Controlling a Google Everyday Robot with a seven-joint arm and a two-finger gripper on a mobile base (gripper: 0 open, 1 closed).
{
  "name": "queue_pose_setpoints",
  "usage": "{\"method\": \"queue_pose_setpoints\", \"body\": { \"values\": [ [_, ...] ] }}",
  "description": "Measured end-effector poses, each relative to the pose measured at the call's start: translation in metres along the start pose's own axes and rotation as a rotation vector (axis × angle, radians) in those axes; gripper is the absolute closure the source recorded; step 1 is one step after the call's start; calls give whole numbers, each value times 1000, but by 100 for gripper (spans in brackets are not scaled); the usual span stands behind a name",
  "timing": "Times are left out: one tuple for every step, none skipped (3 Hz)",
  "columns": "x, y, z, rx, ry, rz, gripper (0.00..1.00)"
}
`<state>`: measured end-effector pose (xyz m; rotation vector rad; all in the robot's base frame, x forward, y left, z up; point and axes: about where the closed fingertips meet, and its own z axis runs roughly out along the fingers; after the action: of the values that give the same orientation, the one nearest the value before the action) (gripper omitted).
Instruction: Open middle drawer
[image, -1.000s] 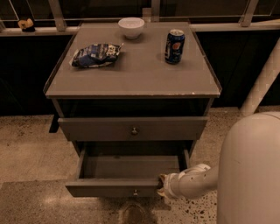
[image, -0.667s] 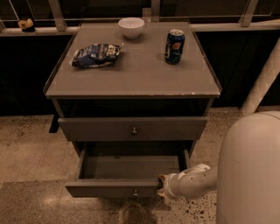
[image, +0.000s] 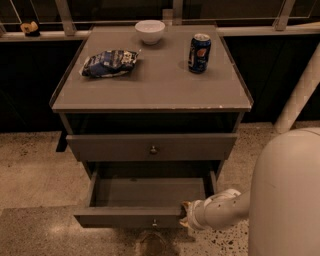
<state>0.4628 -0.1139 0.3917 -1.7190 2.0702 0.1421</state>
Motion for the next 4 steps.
{"method": "queue_pose_setpoints", "body": {
  "values": [
    [2,8,-2,-11,1,12,100],
    [0,8,-3,-11,1,12,100],
    [3,18,-4,-24,1,25,100],
    [2,18,-5,-24,1,25,81]
  ]
}}
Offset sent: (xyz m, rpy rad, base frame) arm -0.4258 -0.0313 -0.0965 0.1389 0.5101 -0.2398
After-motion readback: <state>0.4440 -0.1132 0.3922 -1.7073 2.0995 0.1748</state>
